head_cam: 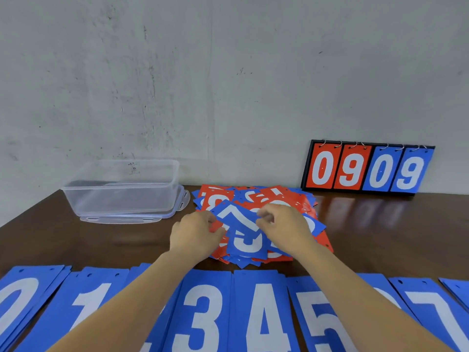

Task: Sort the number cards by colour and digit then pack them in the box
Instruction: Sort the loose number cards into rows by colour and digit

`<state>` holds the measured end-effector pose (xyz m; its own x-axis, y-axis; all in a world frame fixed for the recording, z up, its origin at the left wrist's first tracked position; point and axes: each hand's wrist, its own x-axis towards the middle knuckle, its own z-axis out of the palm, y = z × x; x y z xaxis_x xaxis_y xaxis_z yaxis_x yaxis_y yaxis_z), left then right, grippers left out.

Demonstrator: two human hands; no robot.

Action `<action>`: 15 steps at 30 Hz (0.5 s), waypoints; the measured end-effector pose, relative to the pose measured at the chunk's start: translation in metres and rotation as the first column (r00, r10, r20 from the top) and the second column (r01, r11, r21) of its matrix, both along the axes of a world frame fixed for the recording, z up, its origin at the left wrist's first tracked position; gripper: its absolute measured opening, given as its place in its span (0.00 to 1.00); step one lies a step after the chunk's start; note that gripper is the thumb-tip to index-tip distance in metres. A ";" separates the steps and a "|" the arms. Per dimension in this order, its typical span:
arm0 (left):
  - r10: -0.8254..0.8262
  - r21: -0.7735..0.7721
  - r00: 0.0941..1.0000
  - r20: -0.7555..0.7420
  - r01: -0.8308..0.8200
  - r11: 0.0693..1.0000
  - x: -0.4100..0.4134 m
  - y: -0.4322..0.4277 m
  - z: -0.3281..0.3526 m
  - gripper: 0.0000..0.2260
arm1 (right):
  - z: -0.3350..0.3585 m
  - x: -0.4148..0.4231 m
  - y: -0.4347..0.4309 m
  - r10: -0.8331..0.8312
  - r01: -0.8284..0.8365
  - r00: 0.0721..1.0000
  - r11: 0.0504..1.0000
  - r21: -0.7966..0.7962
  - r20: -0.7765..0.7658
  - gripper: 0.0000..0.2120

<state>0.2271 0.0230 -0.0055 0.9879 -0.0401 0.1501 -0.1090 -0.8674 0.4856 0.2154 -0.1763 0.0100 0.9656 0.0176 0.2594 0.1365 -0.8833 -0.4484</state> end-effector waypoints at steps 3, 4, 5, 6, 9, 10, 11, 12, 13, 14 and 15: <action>0.019 0.095 1.000 0.023 -0.021 0.995 0.000 -0.010 -0.001 0.17 | -0.004 0.021 0.006 -0.055 0.057 0.985 0.998 0.008 -0.162 0.38; 0.034 0.106 0.999 0.031 -0.037 0.994 0.000 -0.012 -0.002 0.17 | -0.006 0.027 0.009 -0.058 0.058 0.972 0.998 -0.009 -0.228 0.44; 0.047 0.113 0.998 0.032 -0.050 0.992 -0.001 -0.013 -0.002 0.18 | -0.010 0.032 0.012 -0.073 0.060 0.961 0.997 -0.056 -0.267 0.48; 0.057 0.128 0.998 0.021 -0.059 0.990 -0.002 -0.015 -0.002 0.19 | -0.014 0.037 0.013 -0.095 0.068 0.956 0.992 -0.106 -0.277 0.50; 0.072 0.227 0.997 -0.031 -0.063 0.972 -0.005 -0.023 -0.003 0.31 | -0.017 0.045 0.009 -0.168 0.152 0.938 0.985 -0.077 -0.304 0.46; 0.075 0.257 0.996 -0.047 -0.061 0.965 -0.006 -0.026 -0.003 0.33 | -0.016 0.046 0.007 -0.176 0.175 0.926 0.984 -0.032 -0.334 0.43; 0.079 0.277 0.995 -0.060 -0.060 0.959 -0.006 -0.031 -0.003 0.35 | -0.014 0.046 0.004 -0.171 0.188 0.917 0.982 0.013 -0.361 0.37; 0.083 0.287 0.994 -0.071 -0.059 0.956 -0.006 -0.035 -0.003 0.37 | -0.013 0.046 0.001 -0.164 0.193 0.917 0.980 0.045 -0.364 0.28; 0.085 0.290 0.993 -0.079 -0.059 0.955 -0.006 -0.040 -0.003 0.38 | -0.012 0.046 -0.002 -0.172 0.205 0.920 0.977 0.059 -0.351 0.18; 0.087 0.287 0.992 -0.086 -0.058 0.956 -0.005 -0.044 -0.003 0.38 | -0.011 0.044 -0.005 -0.193 0.228 0.921 0.972 0.066 -0.338 0.15; 0.091 0.276 0.991 -0.098 -0.061 0.959 -0.004 -0.047 -0.004 0.38 | -0.012 0.044 -0.007 -0.208 0.246 0.921 0.966 0.075 -0.330 0.18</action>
